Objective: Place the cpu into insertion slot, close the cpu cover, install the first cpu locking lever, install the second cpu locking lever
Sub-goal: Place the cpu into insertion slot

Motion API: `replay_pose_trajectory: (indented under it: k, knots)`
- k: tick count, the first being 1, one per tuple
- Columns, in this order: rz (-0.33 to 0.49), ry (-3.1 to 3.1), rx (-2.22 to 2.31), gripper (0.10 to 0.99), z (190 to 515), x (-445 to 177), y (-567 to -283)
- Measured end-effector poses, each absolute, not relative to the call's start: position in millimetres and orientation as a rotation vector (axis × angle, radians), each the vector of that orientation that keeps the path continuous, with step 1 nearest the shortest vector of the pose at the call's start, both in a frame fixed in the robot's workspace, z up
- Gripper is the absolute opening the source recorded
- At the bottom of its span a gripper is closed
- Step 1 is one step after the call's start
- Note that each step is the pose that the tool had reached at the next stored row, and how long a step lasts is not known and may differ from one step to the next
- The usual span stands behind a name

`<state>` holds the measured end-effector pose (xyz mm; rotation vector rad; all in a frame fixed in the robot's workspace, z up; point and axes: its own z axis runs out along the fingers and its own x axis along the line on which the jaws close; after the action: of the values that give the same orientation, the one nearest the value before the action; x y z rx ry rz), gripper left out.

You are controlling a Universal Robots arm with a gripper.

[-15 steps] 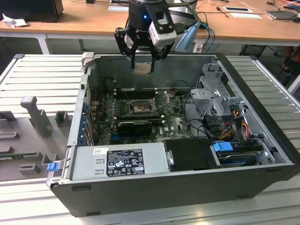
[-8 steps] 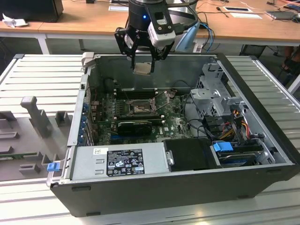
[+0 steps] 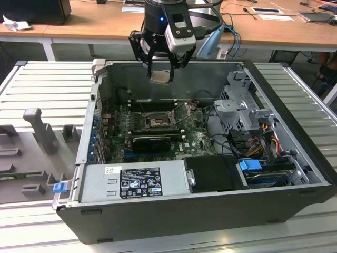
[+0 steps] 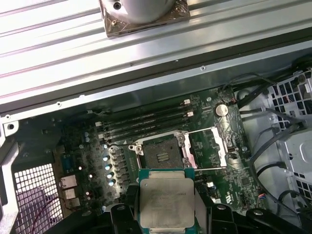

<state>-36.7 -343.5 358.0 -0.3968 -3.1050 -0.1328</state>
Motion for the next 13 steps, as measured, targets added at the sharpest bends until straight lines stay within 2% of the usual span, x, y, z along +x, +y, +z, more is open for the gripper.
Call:
replay_pose_trajectory:
  k: [13]
  knots:
    - [-0.133,-3.096,-0.477,0.541,357.9,-36.7,-343.5]
